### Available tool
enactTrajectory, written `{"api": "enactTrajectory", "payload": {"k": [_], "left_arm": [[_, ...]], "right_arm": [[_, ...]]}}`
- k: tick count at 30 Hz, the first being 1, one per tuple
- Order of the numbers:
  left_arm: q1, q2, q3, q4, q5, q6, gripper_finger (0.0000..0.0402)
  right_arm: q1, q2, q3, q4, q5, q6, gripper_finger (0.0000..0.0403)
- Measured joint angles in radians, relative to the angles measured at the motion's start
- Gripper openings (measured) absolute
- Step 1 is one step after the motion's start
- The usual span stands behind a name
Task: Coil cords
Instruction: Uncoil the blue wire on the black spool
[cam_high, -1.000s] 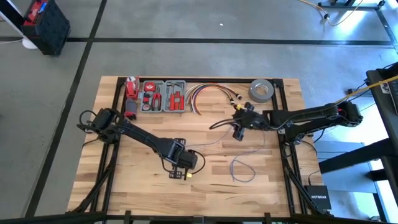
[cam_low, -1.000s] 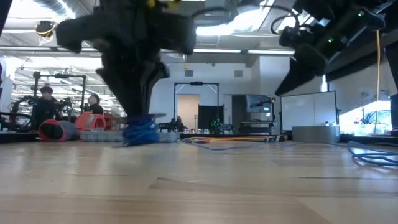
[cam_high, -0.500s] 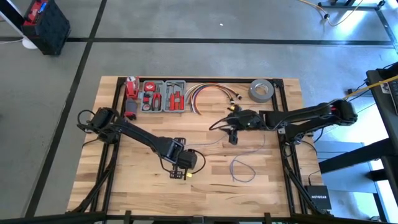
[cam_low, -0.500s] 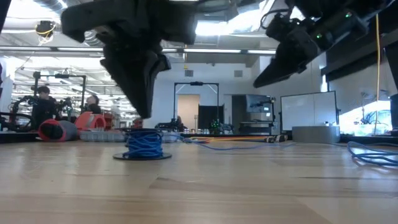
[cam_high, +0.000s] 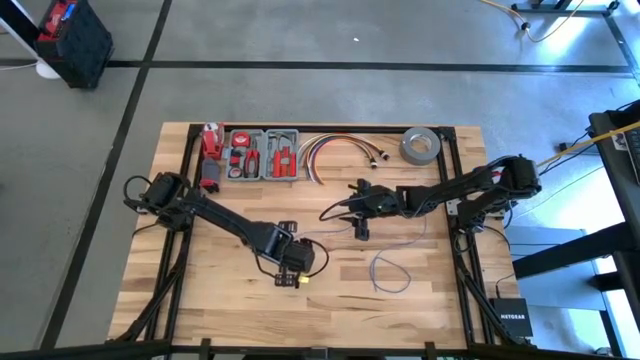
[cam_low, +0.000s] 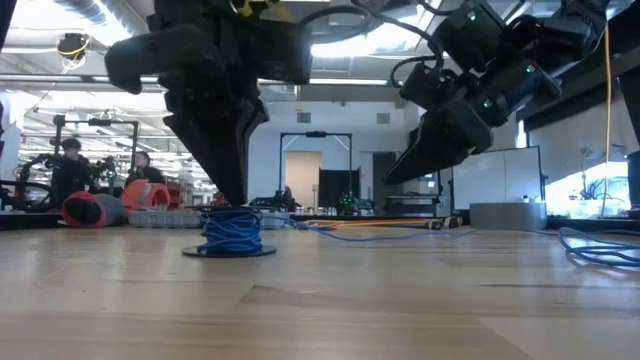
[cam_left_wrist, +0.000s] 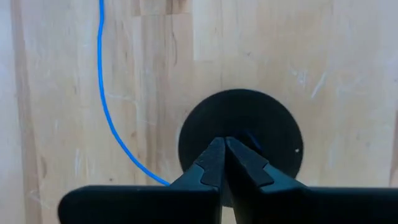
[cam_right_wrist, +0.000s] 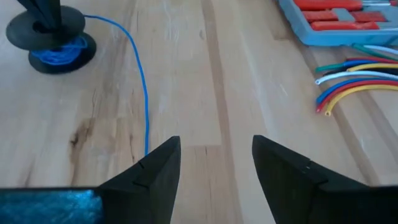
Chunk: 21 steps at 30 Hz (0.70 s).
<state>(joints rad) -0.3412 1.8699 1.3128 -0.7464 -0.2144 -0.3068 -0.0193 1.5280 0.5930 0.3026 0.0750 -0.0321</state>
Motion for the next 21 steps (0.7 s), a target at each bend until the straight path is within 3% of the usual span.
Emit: {"api": "enactTrajectory", "payload": {"k": [9, 16, 21], "left_arm": [[-0.006, -0.002, 0.0, 0.006, 0.005, -0.029, 0.0017], [-0.011, -0.004, 0.0, 0.007, 0.045, -0.038, 0.0071], [-0.012, -0.004, 0.0, 0.007, 0.024, -0.027, 0.0087]], "right_arm": [[0.0, -0.001, 0.0, 0.03, 0.0, 0.0, 0.0205], [0.0, -0.001, 0.0, 0.03, -0.017, 0.003, 0.0205], [0.0, 0.003, 0.0, 0.051, -0.033, 0.004, 0.0205]]}}
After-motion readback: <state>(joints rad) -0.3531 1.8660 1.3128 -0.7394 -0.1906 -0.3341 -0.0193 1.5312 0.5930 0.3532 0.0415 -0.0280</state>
